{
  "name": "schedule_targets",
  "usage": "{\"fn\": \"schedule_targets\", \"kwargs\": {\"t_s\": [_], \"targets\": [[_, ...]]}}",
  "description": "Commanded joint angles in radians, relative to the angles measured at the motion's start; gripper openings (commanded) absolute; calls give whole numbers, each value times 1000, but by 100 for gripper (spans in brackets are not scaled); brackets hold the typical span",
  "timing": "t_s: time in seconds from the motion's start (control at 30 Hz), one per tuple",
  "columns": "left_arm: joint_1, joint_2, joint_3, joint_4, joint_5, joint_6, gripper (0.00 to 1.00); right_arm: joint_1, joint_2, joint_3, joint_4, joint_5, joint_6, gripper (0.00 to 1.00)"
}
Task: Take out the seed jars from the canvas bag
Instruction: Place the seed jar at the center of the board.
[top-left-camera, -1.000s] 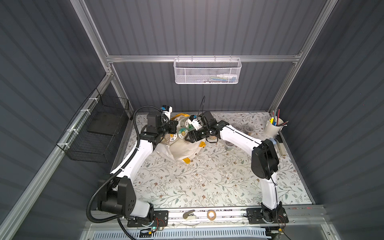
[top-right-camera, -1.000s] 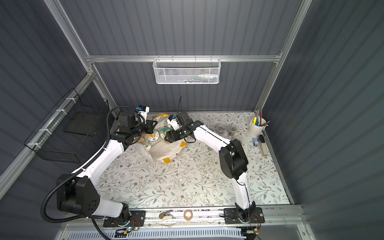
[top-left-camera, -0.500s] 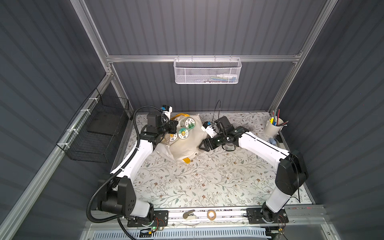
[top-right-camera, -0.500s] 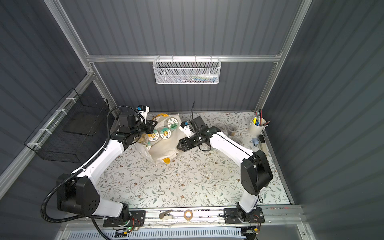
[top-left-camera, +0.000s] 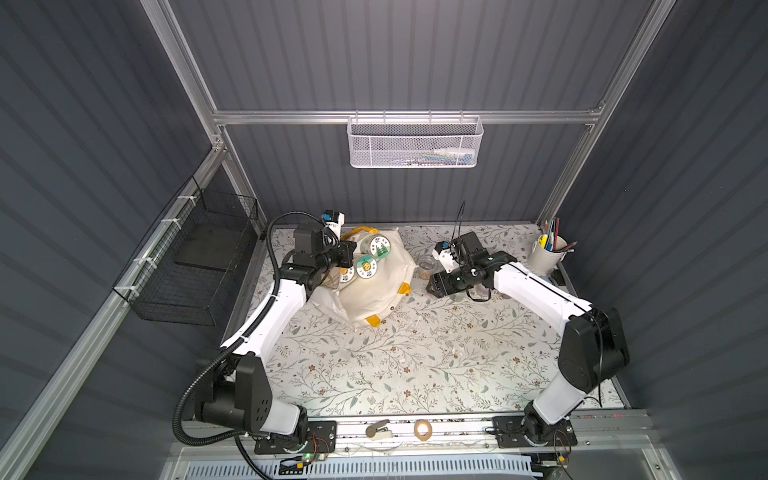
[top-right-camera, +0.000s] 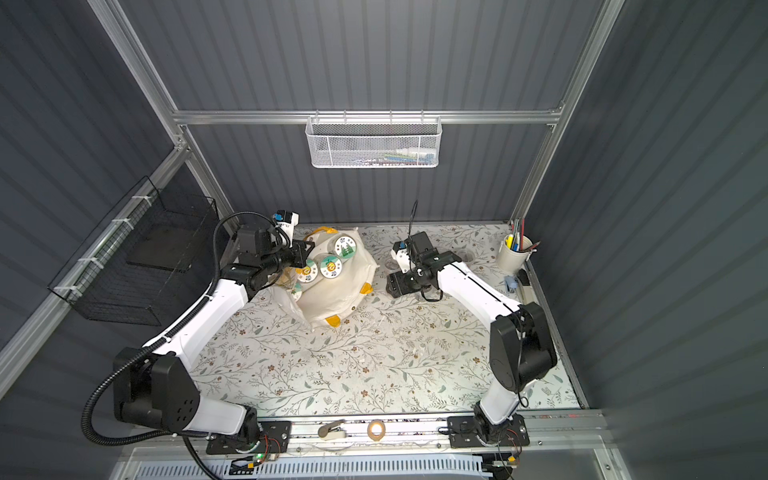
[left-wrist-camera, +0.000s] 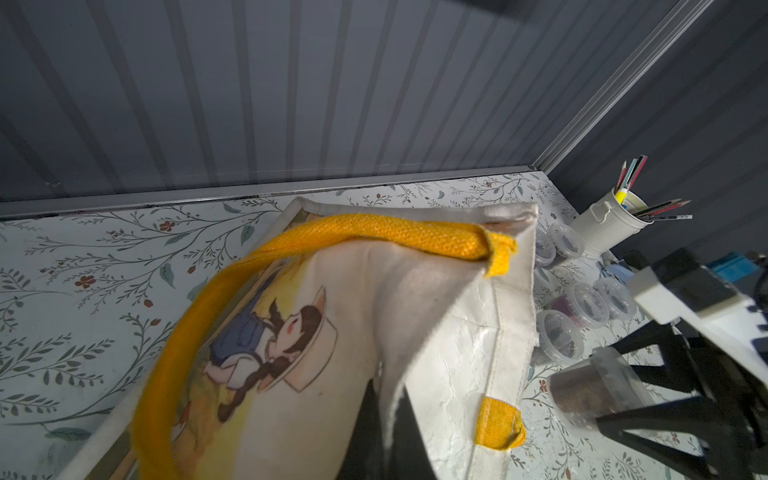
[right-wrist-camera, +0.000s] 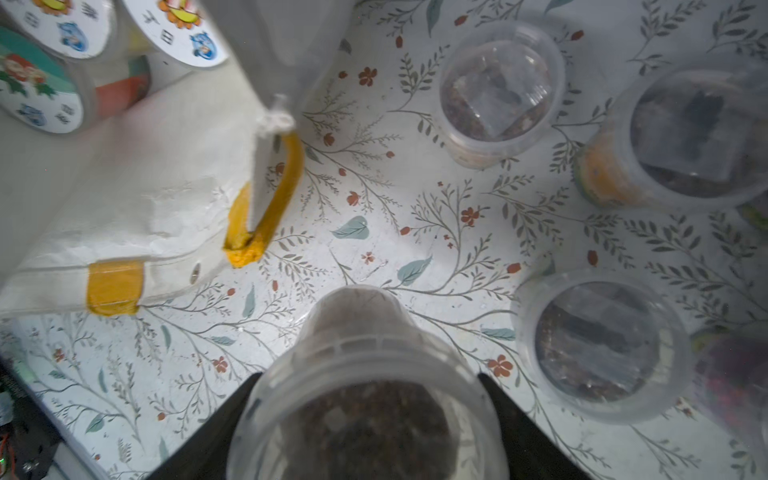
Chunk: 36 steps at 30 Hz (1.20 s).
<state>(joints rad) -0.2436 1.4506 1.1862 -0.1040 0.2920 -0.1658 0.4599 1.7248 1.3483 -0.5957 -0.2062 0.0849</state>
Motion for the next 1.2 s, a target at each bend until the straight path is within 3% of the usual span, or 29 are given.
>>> {"fn": "schedule_targets", "kwargs": {"t_s": [0.0, 0.7, 0.9, 1.17], "targets": [[-3, 1, 6, 22, 15, 2, 0, -5, 65, 45, -10, 85, -10, 76], [-3, 9, 4, 24, 16, 1, 0, 6, 259, 155, 44, 190, 16, 81], [-4, 9, 5, 23, 17, 1, 0, 6, 182, 113, 94, 147, 33, 90], [-3, 5, 8, 19, 13, 3, 0, 6, -46, -17, 273, -42, 81, 90]]}}
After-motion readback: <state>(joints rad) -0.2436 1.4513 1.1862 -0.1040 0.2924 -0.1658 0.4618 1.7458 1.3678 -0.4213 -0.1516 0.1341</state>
